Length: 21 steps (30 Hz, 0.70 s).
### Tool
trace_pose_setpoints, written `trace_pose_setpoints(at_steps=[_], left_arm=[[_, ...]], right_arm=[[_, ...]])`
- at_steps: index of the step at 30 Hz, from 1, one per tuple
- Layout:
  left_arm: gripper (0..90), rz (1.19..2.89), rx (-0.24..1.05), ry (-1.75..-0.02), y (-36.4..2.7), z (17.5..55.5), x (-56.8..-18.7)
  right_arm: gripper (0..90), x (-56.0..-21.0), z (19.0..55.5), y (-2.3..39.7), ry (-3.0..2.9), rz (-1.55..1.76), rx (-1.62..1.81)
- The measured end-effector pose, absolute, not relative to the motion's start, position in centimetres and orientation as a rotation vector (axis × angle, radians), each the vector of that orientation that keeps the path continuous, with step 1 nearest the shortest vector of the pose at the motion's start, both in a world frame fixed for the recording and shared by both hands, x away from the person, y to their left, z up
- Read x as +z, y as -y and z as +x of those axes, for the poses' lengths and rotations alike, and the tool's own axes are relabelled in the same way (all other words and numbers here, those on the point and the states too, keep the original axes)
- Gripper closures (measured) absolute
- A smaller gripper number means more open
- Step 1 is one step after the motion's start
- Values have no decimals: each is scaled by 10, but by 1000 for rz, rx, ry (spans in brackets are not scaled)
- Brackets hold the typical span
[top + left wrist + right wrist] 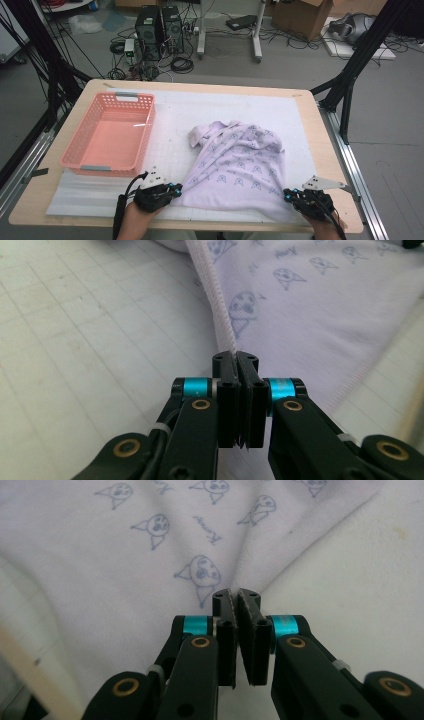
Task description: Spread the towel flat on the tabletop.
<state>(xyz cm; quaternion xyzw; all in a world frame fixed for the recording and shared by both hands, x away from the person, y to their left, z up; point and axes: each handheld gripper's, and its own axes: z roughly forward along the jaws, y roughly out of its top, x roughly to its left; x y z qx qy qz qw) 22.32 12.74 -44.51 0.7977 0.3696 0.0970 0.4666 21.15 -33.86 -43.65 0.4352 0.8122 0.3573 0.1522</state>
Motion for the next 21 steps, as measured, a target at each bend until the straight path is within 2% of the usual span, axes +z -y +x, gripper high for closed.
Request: trace_pose_setpoints(at_steps=[9, 10, 12, 14, 18, 21], left_arm=[[861, 1958, 185, -833, -140, 188, -442], [810, 1959, 195, -833, -138, 189, -442], [612, 1949, 217, -850, -134, 195, -440], [505, 1916, 239, -866, -130, 204, -437], [444, 1890, 252, -870, -114, 233, -432], [440, 1894, 245, -873, -98, 260, -429]], right_arm=[[850, -432, 176, 357, -2364, 1255, 1027], [828, -432, 175, 358, -2359, 1248, 1024], [700, -430, 176, 356, -2332, 1250, 1027], [634, -426, 179, 355, -2278, 1259, 1052], [597, -421, 194, 348, -2227, 1246, 1086], [575, -423, 212, 340, -2223, 1235, 1078]])
